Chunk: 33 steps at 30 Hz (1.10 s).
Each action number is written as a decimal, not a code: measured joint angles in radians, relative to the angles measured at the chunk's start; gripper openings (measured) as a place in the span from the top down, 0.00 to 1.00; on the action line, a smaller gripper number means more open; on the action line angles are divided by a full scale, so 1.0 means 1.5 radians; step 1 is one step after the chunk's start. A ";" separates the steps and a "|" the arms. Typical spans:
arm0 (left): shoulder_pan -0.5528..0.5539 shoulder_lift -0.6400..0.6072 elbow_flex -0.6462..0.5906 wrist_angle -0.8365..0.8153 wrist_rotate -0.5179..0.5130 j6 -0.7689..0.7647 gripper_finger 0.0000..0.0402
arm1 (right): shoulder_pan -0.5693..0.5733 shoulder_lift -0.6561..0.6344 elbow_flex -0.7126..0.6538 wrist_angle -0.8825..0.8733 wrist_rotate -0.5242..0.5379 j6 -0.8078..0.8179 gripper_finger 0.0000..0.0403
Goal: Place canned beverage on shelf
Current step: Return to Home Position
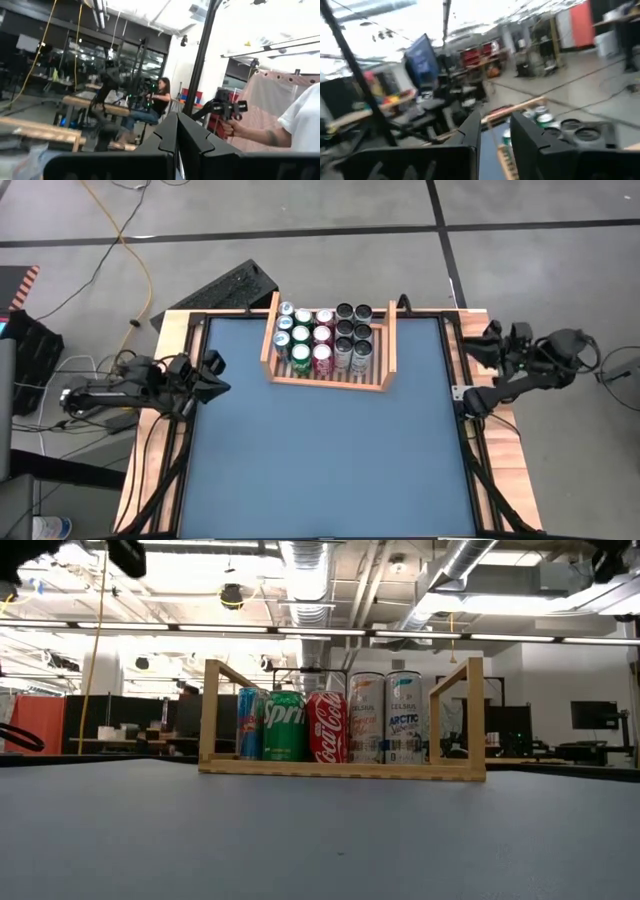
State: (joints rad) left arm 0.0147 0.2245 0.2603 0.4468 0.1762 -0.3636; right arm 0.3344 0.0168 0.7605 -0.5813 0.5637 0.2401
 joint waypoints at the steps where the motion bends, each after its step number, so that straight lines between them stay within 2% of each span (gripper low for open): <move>1: 0.000 -0.017 -0.017 -0.001 -0.002 -0.003 1.00 | -0.001 0.000 -0.010 0.006 0.015 0.001 0.78; 5: 0.001 -0.088 -0.097 0.048 -0.005 -0.037 1.00 | -0.011 -0.008 -0.044 0.003 0.007 0.050 0.78; 9: -0.001 -0.149 -0.167 0.079 -0.005 -0.069 1.00 | -0.015 -0.008 -0.101 0.040 -0.047 0.066 0.78; 13: -0.002 -0.140 -0.164 0.039 -0.010 -0.049 1.00 | -0.015 -0.009 -0.188 0.121 -0.058 0.063 0.78; 20: -0.002 -0.138 -0.166 0.037 -0.002 -0.019 1.00 | -0.014 -0.009 -0.355 0.325 -0.094 0.056 0.78; 27: -0.002 -0.138 -0.167 0.000 -0.003 0.010 1.00 | -0.015 -0.009 -0.493 0.491 -0.096 0.015 0.78; 33: -0.002 -0.138 -0.167 -0.061 -0.031 0.019 1.00 | -0.015 -0.005 -0.501 0.454 -0.095 -0.021 0.78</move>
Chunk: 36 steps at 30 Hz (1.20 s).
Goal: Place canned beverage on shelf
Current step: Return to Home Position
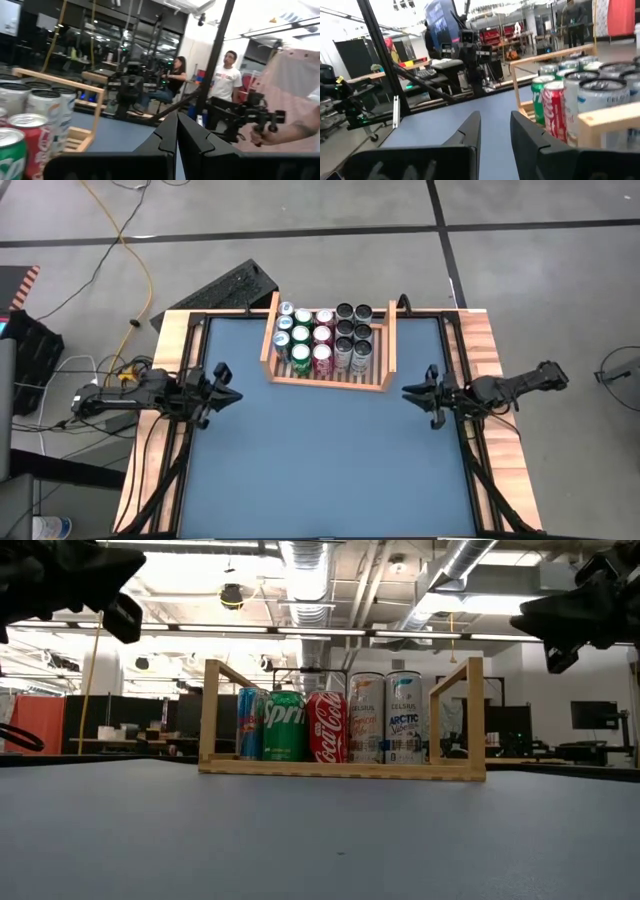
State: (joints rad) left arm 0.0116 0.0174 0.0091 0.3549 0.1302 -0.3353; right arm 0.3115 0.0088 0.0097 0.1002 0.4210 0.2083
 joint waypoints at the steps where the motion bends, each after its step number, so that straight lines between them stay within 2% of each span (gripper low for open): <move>1: 0.000 0.000 0.000 -0.005 -0.006 0.004 1.00 | 0.000 -0.002 0.000 0.001 0.000 -0.013 0.78; 7: 0.000 -0.001 -0.001 -0.020 -0.046 0.024 1.00 | 0.000 -0.002 0.000 -0.002 0.002 -0.040 0.78; 14: 0.000 0.000 -0.001 -0.056 -0.067 -0.054 1.00 | 0.000 -0.001 0.000 -0.017 0.001 -0.040 0.78; 25: 0.000 0.001 -0.001 -0.220 -0.070 -0.062 1.00 | 0.000 -0.001 -0.001 -0.022 0.000 -0.040 0.78; 36: 0.000 0.010 0.005 -0.237 -0.092 -0.062 1.00 | 0.000 -0.001 -0.001 -0.024 -0.001 -0.039 0.78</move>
